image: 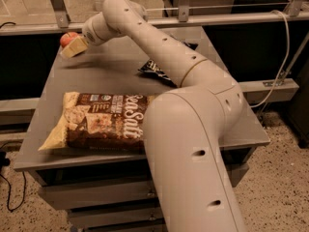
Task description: Pick apple
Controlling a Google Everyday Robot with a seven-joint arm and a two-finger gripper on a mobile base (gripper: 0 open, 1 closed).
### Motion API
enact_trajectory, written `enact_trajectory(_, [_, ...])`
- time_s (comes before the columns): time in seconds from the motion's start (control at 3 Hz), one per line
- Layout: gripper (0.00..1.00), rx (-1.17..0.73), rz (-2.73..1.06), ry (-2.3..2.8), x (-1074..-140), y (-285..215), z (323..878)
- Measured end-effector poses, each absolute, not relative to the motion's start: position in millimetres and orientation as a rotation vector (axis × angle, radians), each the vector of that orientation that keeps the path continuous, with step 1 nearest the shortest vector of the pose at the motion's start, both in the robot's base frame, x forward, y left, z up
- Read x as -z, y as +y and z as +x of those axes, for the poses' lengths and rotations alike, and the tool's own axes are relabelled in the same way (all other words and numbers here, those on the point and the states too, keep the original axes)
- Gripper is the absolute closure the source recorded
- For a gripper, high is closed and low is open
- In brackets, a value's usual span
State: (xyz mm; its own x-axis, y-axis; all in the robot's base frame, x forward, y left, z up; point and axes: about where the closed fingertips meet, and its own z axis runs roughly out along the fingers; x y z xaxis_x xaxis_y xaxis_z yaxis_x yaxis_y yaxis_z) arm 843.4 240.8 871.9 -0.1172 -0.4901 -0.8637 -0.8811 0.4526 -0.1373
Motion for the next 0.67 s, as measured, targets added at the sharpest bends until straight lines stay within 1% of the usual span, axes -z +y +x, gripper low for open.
enact_trajectory(0.33, [0.18,-0.566,-1.083,1.796,-868,251,852])
enact_trajectory(0.67, [0.41,-0.599,-1.052,1.803,-866,262,855])
